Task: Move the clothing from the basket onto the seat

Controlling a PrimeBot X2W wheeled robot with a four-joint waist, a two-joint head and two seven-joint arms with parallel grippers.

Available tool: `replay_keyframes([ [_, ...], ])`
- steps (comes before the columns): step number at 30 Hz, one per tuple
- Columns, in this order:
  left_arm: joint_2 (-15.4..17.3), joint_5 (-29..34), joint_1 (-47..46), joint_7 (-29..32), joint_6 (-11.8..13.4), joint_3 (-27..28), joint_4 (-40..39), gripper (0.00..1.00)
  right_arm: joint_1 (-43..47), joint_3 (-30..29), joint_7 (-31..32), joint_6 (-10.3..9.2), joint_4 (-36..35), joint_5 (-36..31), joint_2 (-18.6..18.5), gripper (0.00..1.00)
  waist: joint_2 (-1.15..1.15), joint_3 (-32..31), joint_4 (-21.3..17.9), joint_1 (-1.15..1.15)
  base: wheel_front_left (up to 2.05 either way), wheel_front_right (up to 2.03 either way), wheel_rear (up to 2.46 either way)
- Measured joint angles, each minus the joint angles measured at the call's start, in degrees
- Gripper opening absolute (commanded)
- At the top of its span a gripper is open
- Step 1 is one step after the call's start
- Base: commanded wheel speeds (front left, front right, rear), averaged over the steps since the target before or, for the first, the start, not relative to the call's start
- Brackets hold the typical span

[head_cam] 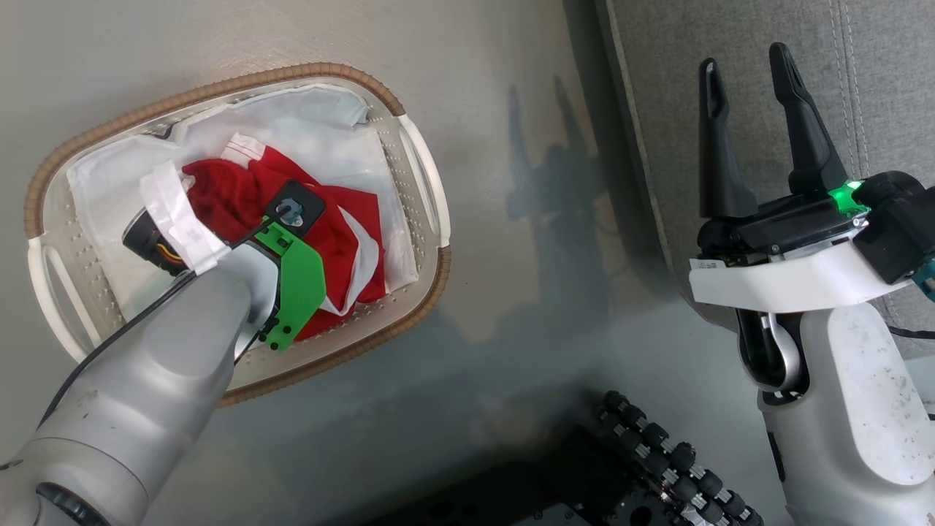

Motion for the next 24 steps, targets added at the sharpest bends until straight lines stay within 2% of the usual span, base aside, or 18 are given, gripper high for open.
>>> replay_keyframes([
  [6, 0.46, -2.30, -0.28, -2.35, 0.00, -1.34, -1.20, 0.00, -0.02, -1.32, 0.00, 0.00, 0.94, -0.35, 0.00, 1.00, 0.00, -1.04, 0.69, 0.00, 0.00, 0.00, 0.00],
  [14, -0.24, -7.32, -0.26, -9.54, 0.00, 0.32, -2.37, 0.00, 0.51, -3.30, 0.00, 0.00, 3.42, -2.12, 0.01, 1.00, 0.00, -5.13, 2.44, 0.00, 0.00, 0.00, 0.00],
  [24, -3.49, -12.07, -0.07, -18.71, 0.00, 1.97, -5.72, 0.00, 4.61, -5.32, 0.00, 0.01, 7.75, -6.00, 0.07, 1.00, 0.00, -14.19, 5.80, 0.00, 0.00, 0.00, 0.00],
])
